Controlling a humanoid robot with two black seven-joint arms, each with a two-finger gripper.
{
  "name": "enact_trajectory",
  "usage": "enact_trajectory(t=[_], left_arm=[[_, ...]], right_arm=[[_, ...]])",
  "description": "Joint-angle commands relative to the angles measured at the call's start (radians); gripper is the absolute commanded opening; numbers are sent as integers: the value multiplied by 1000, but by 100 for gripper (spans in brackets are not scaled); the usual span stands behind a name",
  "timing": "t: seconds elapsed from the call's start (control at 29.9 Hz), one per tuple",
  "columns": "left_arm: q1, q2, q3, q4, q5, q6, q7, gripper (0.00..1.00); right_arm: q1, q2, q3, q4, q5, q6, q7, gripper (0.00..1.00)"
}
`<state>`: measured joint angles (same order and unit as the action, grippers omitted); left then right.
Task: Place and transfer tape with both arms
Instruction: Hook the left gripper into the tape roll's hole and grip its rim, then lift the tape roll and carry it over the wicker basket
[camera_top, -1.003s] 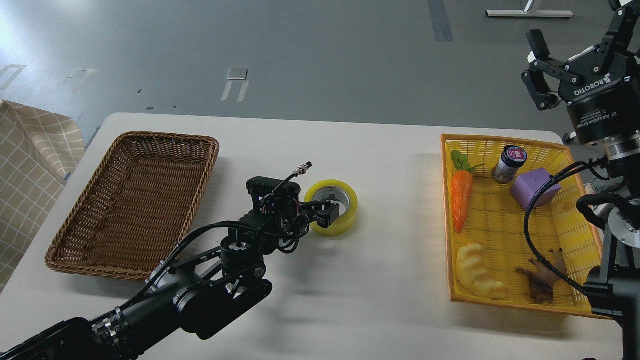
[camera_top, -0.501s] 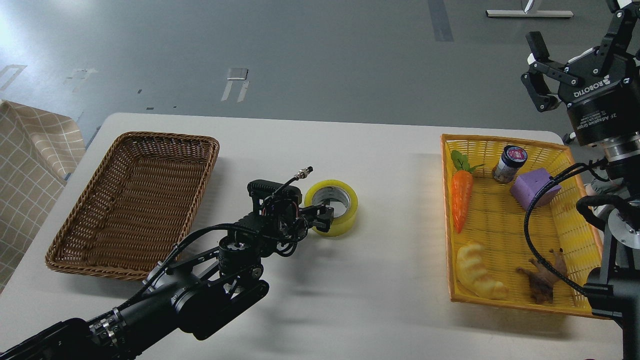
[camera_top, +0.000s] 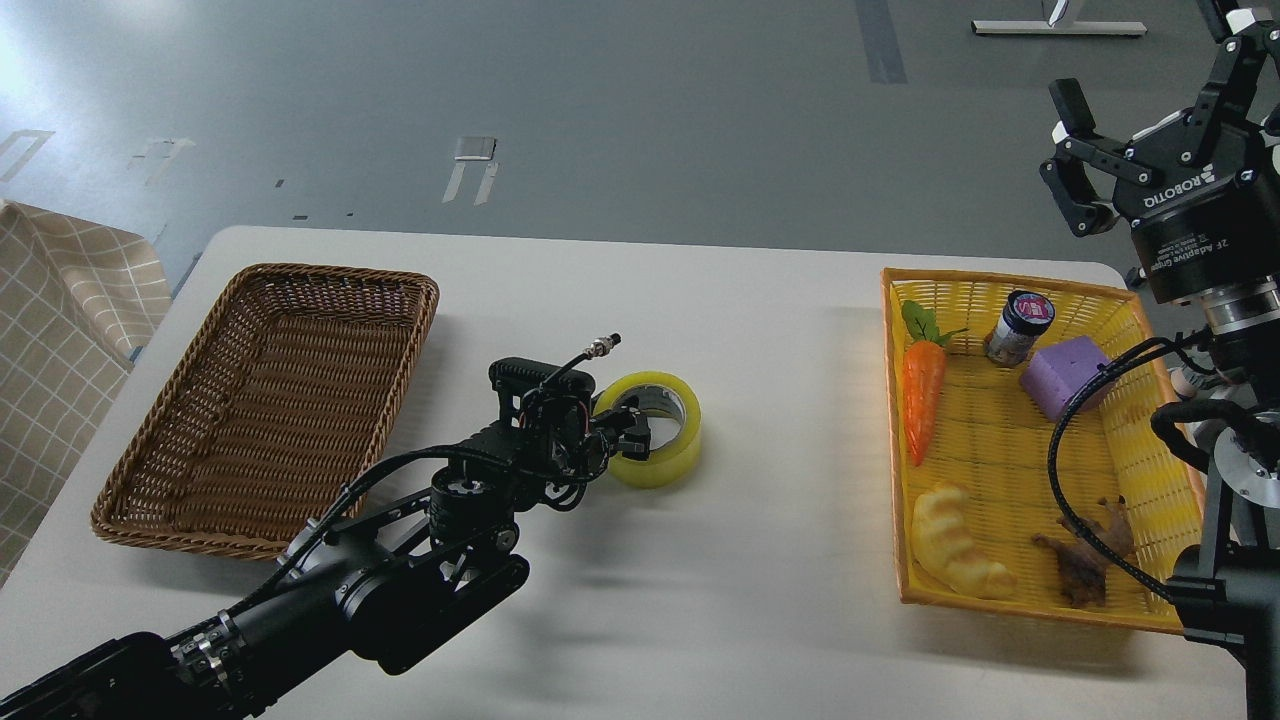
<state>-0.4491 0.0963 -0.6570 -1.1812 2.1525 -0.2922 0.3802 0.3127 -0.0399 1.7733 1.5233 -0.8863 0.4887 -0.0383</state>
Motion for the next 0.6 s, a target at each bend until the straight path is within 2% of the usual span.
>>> enact_trajectory(t=[0.0, 0.03, 0.1, 0.17, 0.43, 0.57], left_arm=[[-8, 3, -1, -1, -29, -4, -1, 23], [-11, 3, -3, -1, -33, -2, -1, 21], [-17, 17, -4, -6, -52, -2, -3, 7], [-26, 25, -4, -15, -78, -4, -3, 3], [-77, 62, -9, -64, -117, -12, -3, 1], [-152, 155, -10, -107, -167, -33, -3, 1]], right_arm=[[-3, 0, 0, -5, 0, 0, 0, 100], [-3, 0, 0, -8, 0, 0, 0, 100], [-7, 0, 0, -17, 1, 0, 0, 100], [-9, 0, 0, -17, 0, 0, 0, 100], [-10, 0, 0, -18, 0, 0, 0, 100], [-6, 2, 0, -18, 1, 0, 0, 100]])
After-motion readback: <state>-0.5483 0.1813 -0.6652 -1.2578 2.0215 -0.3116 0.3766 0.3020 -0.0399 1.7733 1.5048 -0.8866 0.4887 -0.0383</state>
